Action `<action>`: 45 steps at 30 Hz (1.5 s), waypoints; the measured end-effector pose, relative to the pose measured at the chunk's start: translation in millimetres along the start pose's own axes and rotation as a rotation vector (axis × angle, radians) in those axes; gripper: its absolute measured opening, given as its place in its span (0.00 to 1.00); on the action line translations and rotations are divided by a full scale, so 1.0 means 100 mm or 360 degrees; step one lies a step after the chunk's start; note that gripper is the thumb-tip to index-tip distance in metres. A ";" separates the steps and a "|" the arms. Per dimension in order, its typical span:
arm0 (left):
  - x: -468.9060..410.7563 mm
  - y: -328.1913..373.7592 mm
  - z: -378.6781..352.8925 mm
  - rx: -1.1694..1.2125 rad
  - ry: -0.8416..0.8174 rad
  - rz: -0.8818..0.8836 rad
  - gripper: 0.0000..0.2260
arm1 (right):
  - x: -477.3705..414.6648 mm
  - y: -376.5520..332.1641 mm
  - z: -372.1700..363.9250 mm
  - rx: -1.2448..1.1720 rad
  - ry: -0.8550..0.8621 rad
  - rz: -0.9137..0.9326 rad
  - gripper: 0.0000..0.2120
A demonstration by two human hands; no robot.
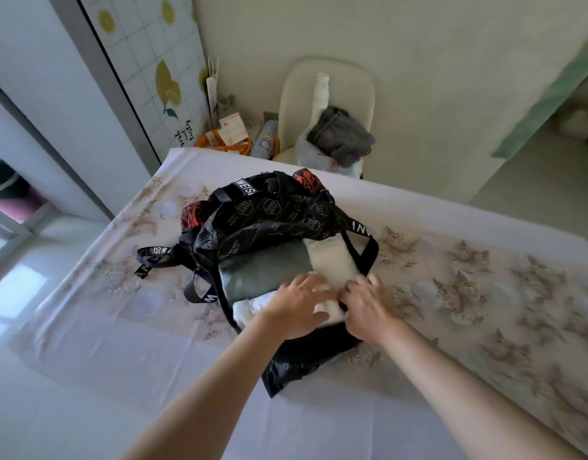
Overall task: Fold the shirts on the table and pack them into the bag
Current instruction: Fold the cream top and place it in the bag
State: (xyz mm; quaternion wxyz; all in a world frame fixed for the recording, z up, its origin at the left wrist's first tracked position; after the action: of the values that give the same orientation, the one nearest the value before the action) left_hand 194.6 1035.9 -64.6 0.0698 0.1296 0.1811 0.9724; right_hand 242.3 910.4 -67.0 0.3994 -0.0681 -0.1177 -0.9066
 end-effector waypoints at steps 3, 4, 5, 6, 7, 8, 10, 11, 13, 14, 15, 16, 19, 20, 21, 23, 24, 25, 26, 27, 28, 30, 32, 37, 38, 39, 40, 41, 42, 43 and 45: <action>-0.13 -0.06 -0.17 0.0022 -0.0159 0.0027 0.22 | 0.01 0.12 0.04 -0.0091 -0.0109 0.0142 0.20; -0.16 -0.09 -0.19 0.0038 -0.0131 0.0038 0.21 | 0.02 0.17 0.08 -0.0209 -0.0049 0.0177 0.18; -0.19 -0.11 -0.21 0.0059 -0.0111 0.0057 0.21 | 0.04 0.24 0.13 -0.0376 0.0076 0.0175 0.15; -0.21 -0.12 -0.21 0.0086 -0.0107 0.0090 0.20 | 0.06 0.32 0.15 -0.0557 0.0249 0.0161 0.14; -0.25 -0.13 -0.23 0.0146 -0.0118 0.0130 0.19 | 0.07 0.37 0.17 -0.0674 0.0395 0.0158 0.14; -0.28 -0.13 -0.24 0.0206 -0.0137 0.0170 0.18 | 0.08 0.38 0.18 -0.0703 0.0480 0.0163 0.14; -0.33 -0.09 -0.20 0.0295 -0.0164 0.0153 0.16 | 0.06 0.34 0.16 -0.0675 0.0508 0.0153 0.13; -0.33 -0.09 -0.17 0.0419 -0.0164 0.0164 0.16 | 0.04 0.33 0.15 -0.0674 0.0515 0.0131 0.13; -0.24 -0.19 -0.06 0.0739 -0.0027 0.0321 0.17 | -0.02 0.29 0.13 -0.0683 0.0552 0.0108 0.13; -0.16 -0.30 -0.02 0.0788 0.0094 0.0414 0.18 | -0.05 0.24 0.14 -0.0707 0.0574 0.0115 0.13; -0.08 -0.40 -0.01 0.0730 0.0197 0.0471 0.19 | -0.06 0.17 0.14 -0.0737 0.0601 0.0120 0.14; 0.03 -0.49 -0.03 0.0623 0.0250 0.0523 0.19 | -0.09 0.08 0.15 -0.0763 0.0617 0.0141 0.15; 0.34 -0.63 -0.18 0.0340 0.0290 0.0620 0.19 | -0.23 -0.32 0.05 -0.0675 0.0464 0.0291 0.23; 0.42 -0.64 -0.21 0.0282 0.0324 0.0614 0.20 | -0.27 -0.43 -0.02 -0.0631 0.0315 0.0298 0.27; 0.49 -0.63 -0.22 0.0218 0.0341 0.0602 0.21 | -0.30 -0.51 -0.09 -0.0590 0.0170 0.0281 0.33; 0.57 -0.63 -0.23 0.0091 0.0305 0.0578 0.27 | -0.34 -0.57 -0.20 -0.0523 -0.0032 0.0226 0.40; 0.61 -0.65 -0.24 0.0044 0.0283 0.0570 0.30 | -0.35 -0.59 -0.22 -0.0507 -0.0073 0.0208 0.42; 0.64 -0.68 -0.26 0.0029 0.0274 0.0577 0.32 | -0.37 -0.59 -0.22 -0.0506 -0.0081 0.0187 0.42; 0.69 -0.71 -0.27 0.0051 0.0274 0.0605 0.32 | -0.37 -0.60 -0.22 -0.0511 -0.0067 0.0161 0.42; 0.73 -0.76 -0.30 0.0092 0.0271 0.0652 0.33 | -0.37 -0.60 -0.21 -0.0505 -0.0042 0.0139 0.41; 0.76 -0.79 -0.32 0.0128 0.0252 0.0680 0.34 | -0.35 -0.61 -0.21 -0.0490 -0.0021 0.0118 0.40; 0.81 -0.81 -0.37 0.0161 0.0218 0.0712 0.33 | -0.29 -0.64 -0.24 -0.0477 -0.0007 0.0078 0.38; 0.81 -0.82 -0.39 0.0196 0.0157 0.0743 0.27 | -0.29 -0.68 -0.26 -0.0506 -0.0054 0.0036 0.37; 0.63 -0.90 -0.25 0.0279 -0.0016 0.0837 0.24 | -0.37 -0.68 -0.16 -0.0645 -0.0106 -0.0002 0.28; 0.61 -0.91 -0.19 0.0292 0.0003 0.0857 0.23 | -0.34 -0.66 -0.11 -0.0707 -0.0043 -0.0016 0.27; 0.61 -0.90 -0.13 0.0296 0.0043 0.0874 0.22 | -0.29 -0.62 -0.05 -0.0777 0.0046 -0.0042 0.24; 0.60 -0.86 -0.06 0.0298 0.0108 0.0880 0.21 | -0.22 -0.57 0.03 -0.0845 0.0167 -0.0073 0.21; 0.59 -0.80 0.00 0.0322 0.0186 0.0864 0.20 | -0.12 -0.48 0.12 -0.0904 0.0309 -0.0114 0.19; 0.56 -0.71 0.06 0.0380 0.0265 0.0811 0.19 | -0.01 -0.36 0.20 -0.0937 0.0461 -0.0167 0.17; 0.51 -0.57 0.12 0.0452 0.0335 0.0719 0.18 | 0.13 -0.22 0.27 -0.0947 0.0586 -0.0232 0.15; 0.35 -0.19 0.22 0.0592 0.0441 0.0463 0.16 | 0.43 0.13 0.36 -0.1020 0.0689 -0.0401 0.14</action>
State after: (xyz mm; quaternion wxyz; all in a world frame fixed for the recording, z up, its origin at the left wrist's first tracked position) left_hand 168.9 1067.7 -43.9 -0.1209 0.0306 0.3438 0.9307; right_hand 224.0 881.8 -20.7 0.2594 0.0184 0.2501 -0.9326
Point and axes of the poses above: each hand's wrist, its own x-axis away from the middle knuckle, its own z-axis out of the back of the hand, y = z × x, the point moved 6 cm from there along -x, towards the middle knuckle, and after that the axes turned 4 degrees about x, right-handed, at the moved point
